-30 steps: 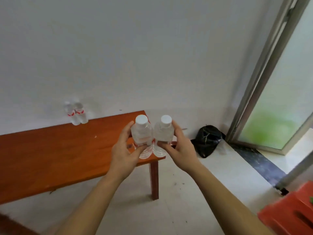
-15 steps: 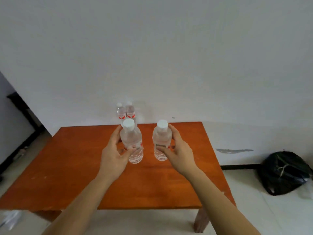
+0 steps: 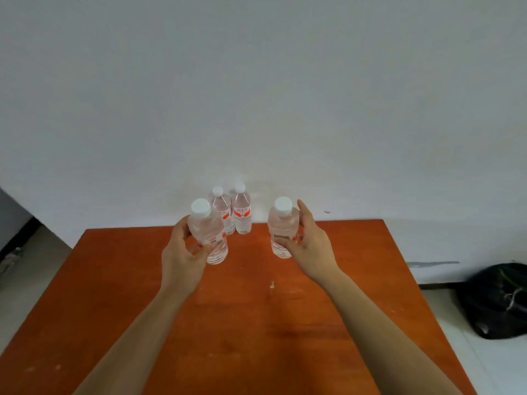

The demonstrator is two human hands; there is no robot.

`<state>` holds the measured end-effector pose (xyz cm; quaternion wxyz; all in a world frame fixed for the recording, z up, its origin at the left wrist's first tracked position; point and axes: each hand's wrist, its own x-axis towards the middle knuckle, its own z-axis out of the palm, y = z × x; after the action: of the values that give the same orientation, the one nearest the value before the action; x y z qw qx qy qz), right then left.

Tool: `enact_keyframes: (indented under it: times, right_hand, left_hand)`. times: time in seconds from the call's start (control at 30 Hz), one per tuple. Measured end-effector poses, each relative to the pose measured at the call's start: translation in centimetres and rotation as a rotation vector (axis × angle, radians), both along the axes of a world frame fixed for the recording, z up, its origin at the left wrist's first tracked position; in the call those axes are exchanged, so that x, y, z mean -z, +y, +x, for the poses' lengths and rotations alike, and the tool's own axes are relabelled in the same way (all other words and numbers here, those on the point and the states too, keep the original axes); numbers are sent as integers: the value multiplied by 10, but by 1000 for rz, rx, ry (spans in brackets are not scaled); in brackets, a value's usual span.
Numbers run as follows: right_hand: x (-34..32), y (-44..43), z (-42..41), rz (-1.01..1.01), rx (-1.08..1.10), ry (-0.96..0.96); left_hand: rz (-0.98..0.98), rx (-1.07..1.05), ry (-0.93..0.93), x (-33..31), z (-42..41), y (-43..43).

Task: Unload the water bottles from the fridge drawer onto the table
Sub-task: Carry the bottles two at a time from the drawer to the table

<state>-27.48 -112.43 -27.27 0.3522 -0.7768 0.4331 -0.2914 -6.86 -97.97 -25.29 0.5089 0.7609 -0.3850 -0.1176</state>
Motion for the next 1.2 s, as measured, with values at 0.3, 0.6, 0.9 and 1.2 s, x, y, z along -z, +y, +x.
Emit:
enact_keyframes:
  times: [0.3,0.6,0.9,1.2]
  right_hand:
    - [64,-73,104,147,175,116]
    - [112,-123,163,216,244,215]
    - [121,-146,178,360,270,107]
    - [67,-124,170,83,225,62]
  left_hand:
    - [198,90,109,85,145,-92]
    - [285,67,160,136,205,-153]
    - [317,116,204,150,222,-171]
    - [212,196,-45,94,200,-161]
